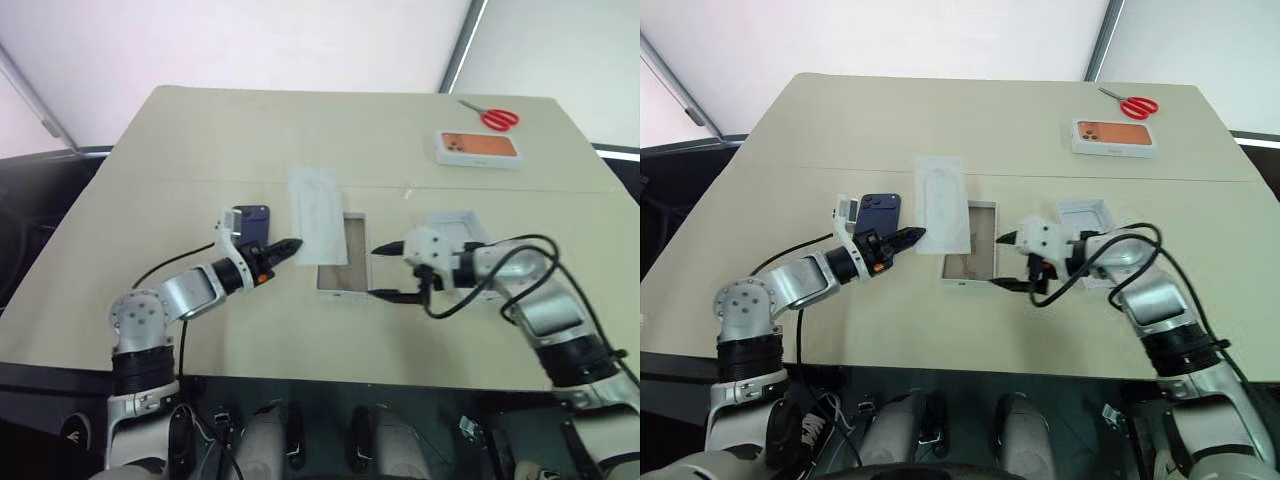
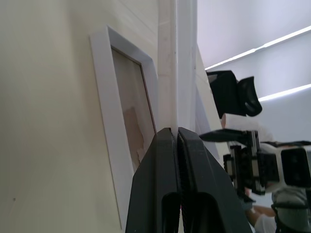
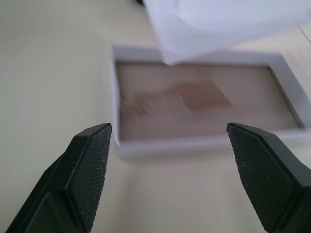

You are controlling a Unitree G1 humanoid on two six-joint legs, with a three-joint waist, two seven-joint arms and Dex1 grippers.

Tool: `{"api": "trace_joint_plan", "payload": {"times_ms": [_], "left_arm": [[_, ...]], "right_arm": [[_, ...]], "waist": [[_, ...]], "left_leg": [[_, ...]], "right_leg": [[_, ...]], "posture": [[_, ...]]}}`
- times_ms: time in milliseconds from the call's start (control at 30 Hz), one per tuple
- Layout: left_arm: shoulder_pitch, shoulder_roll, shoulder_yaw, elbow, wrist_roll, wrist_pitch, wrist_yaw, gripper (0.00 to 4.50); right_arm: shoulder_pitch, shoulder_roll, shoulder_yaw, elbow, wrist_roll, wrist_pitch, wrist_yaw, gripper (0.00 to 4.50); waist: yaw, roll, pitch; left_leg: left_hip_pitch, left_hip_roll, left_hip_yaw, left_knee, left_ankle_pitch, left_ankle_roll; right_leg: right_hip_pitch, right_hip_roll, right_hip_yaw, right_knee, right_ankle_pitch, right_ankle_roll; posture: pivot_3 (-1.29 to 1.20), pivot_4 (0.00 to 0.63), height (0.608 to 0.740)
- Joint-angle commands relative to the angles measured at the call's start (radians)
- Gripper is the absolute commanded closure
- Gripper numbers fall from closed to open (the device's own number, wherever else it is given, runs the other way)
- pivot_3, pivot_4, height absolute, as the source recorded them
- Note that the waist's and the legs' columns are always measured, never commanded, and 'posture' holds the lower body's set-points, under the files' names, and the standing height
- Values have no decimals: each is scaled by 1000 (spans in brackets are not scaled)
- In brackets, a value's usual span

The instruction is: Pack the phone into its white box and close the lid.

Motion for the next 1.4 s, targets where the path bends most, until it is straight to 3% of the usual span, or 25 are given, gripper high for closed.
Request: {"api": "trace_joint_plan", "payload": {"times_ms": [33,267,1100,1200,1367,1400], "left_arm": [[-23,-10,-35,17,44,-24,-38,4500],[-3,-8,-84,47,143,-40,-94,4500],[-9,-62,-74,23,155,24,-102,4500],[-12,-63,-64,26,153,24,-98,3522],[-1,-37,-83,-9,181,24,-116,1084],[0,-26,-74,-15,172,29,-125,1084]], "right_arm": [[-24,17,-47,52,-14,-26,-63,552],[-24,53,-38,74,-38,-74,-105,552],[-65,106,-23,156,-112,-142,-162,552],[-83,112,-36,176,-112,-127,-183,493],[-91,117,-31,185,-111,-129,-186,493],[-98,130,-41,179,-91,-112,-189,493]], "waist": [[-1,0,0],[-3,0,0],[-3,0,0],[-4,0,0],[-3,0,0],[-4,0,0]], "left_leg": [[0,0,0,0,0,0],[0,0,0,0,0,0],[0,0,0,0,0,0],[0,0,0,0,0,0],[0,0,0,0,0,0],[0,0,0,0,0,0]], "right_leg": [[0,0,0,0,0,0],[0,1,0,0,0,0],[0,0,0,0,0,0],[0,0,0,0,0,0],[0,0,0,0,0,0],[0,0,0,0,0,0]], "posture": [[0,150,738],[0,150,738],[0,150,738],[0,150,738],[0,150,738],[0,150,738]]}}
